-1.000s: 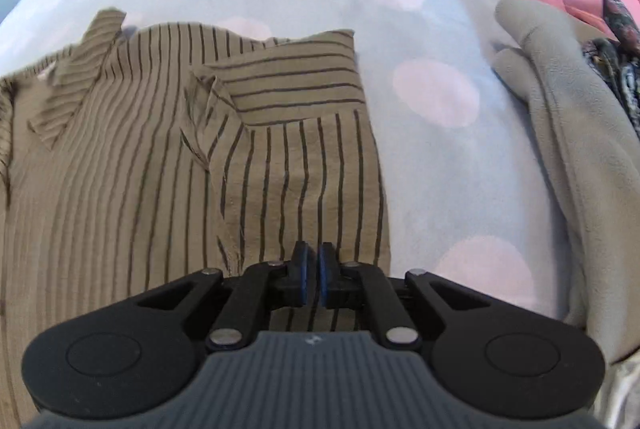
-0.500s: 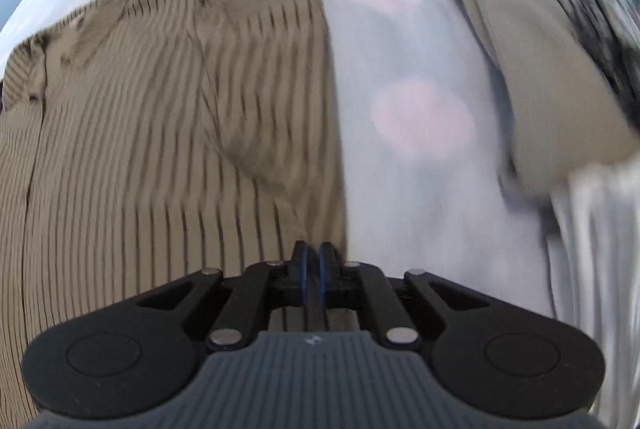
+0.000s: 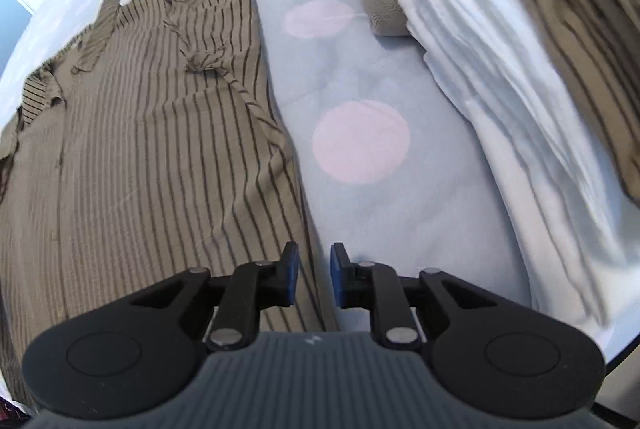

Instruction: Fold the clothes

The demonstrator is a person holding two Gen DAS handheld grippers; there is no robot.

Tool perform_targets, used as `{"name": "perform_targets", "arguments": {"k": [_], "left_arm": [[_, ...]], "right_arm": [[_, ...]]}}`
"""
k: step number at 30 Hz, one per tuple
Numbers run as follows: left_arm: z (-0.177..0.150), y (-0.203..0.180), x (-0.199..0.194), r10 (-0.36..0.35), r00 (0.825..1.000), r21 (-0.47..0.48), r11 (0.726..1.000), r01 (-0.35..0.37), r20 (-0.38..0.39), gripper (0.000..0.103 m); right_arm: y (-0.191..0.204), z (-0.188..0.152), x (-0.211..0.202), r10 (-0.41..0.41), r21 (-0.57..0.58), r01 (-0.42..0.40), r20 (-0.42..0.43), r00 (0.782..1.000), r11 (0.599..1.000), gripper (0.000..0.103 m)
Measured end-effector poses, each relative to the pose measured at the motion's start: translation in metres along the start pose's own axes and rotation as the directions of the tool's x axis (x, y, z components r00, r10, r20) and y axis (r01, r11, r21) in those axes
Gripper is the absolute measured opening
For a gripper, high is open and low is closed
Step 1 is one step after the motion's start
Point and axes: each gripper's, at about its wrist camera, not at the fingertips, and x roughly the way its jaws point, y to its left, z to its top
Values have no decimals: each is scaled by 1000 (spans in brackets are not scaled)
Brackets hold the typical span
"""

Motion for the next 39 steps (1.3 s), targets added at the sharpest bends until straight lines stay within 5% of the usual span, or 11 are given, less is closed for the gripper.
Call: {"name": "perform_targets", "arguments": {"k": [7,15,21,25,32,39], "left_arm": [[-9,3,-6,-9,999,15,1000,8,54,44],[-22,-21,27,29,994,201,978,-50,106,44],[-24,-46,62,80,987,372,920,-128,140,44],[-22,-58,82,186,958,449,852,-268,219,43],[-26,-62,98,242,948,514,798,-315,205,5],[-27,-36,101,326,927,506,777,-375,187,1]], "right_arm": [[33,-9,-15,78,-47,-76,31,996,996,26],[87,-3,-7,127,-164,-125,6,992,979,28],[109,5,10,142,-183,-146,-35,989,972,28],[115,10,18,152,-189,-160,-57,987,969,28],[122,16,24,162,-196,-176,-86,983,965,29],[124,16,21,180,-198,-198,-103,978,960,30]]}}
